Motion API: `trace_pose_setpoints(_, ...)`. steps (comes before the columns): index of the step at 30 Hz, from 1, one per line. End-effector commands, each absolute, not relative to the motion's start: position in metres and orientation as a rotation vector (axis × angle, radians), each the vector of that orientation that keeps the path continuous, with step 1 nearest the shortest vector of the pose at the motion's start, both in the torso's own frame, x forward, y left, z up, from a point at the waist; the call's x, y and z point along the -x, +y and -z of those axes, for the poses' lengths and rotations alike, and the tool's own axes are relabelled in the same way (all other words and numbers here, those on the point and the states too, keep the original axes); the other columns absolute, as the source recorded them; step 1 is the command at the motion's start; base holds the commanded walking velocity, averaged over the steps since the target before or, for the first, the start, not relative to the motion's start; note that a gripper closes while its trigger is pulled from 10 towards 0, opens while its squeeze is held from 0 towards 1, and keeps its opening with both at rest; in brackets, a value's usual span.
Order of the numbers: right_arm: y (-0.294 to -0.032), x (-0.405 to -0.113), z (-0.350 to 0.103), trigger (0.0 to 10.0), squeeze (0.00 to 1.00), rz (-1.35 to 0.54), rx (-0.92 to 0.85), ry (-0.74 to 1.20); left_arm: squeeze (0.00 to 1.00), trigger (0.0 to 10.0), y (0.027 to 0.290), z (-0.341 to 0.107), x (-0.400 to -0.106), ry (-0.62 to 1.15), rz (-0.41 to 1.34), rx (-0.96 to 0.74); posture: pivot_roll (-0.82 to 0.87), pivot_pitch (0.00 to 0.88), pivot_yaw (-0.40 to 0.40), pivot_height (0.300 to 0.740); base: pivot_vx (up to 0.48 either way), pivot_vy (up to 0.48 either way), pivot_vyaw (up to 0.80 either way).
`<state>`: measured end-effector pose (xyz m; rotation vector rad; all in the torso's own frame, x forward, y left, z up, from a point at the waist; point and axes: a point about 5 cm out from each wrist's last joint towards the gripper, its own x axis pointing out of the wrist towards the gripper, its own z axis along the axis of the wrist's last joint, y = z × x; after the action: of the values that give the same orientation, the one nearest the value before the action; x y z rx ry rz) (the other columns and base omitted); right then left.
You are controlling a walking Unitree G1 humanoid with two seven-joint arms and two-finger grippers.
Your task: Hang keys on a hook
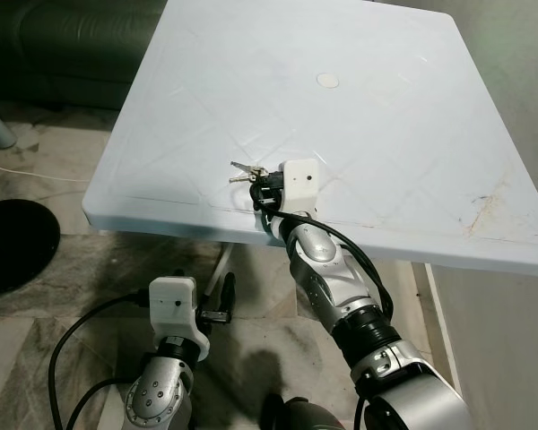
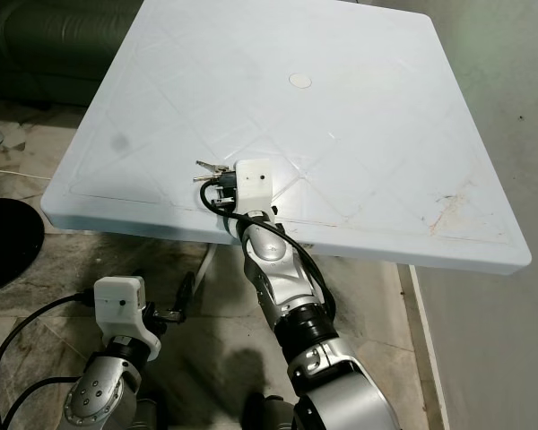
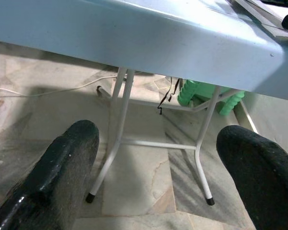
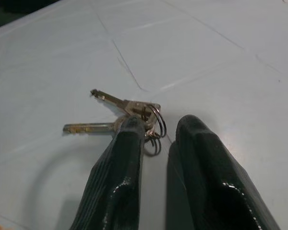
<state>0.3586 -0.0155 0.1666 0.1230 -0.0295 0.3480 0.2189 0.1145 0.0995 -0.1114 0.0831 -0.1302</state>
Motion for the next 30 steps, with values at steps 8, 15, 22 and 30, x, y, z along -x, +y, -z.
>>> trace_pose_setpoints(8,0.056,-0.336,-0.201,10.0,0.0,-0.512,-0.271,-0.084,0.0,10.0,0.113,-0.099,-0.217,0.092,0.122,0.113,0.19,0.238,-0.137,0.74,0.0,0.0,0.0)
trace_pose_setpoints(15,0.06,-0.333,-0.2,10.0,0.0,-0.532,-0.269,-0.084,0.0,10.0,0.113,-0.099,-0.216,0.092,0.119,0.112,0.19,0.244,-0.139,0.74,0.0,0.0,0.0)
trace_pose_setpoints(22,0.063,-0.331,-0.198,10.0,0.0,-0.547,-0.256,-0.085,0.0,10.0,0.114,-0.099,-0.216,0.091,0.11,0.112,0.2,0.246,-0.142,0.74,0.0,0.0,0.0)
trace_pose_setpoints(30,0.064,-0.33,-0.197,10.0,0.0,-0.544,-0.238,-0.091,0.0,10.0,0.115,-0.099,-0.214,0.093,0.103,0.111,0.2,0.254,-0.141,0.74,0.0,0.0,0.0)
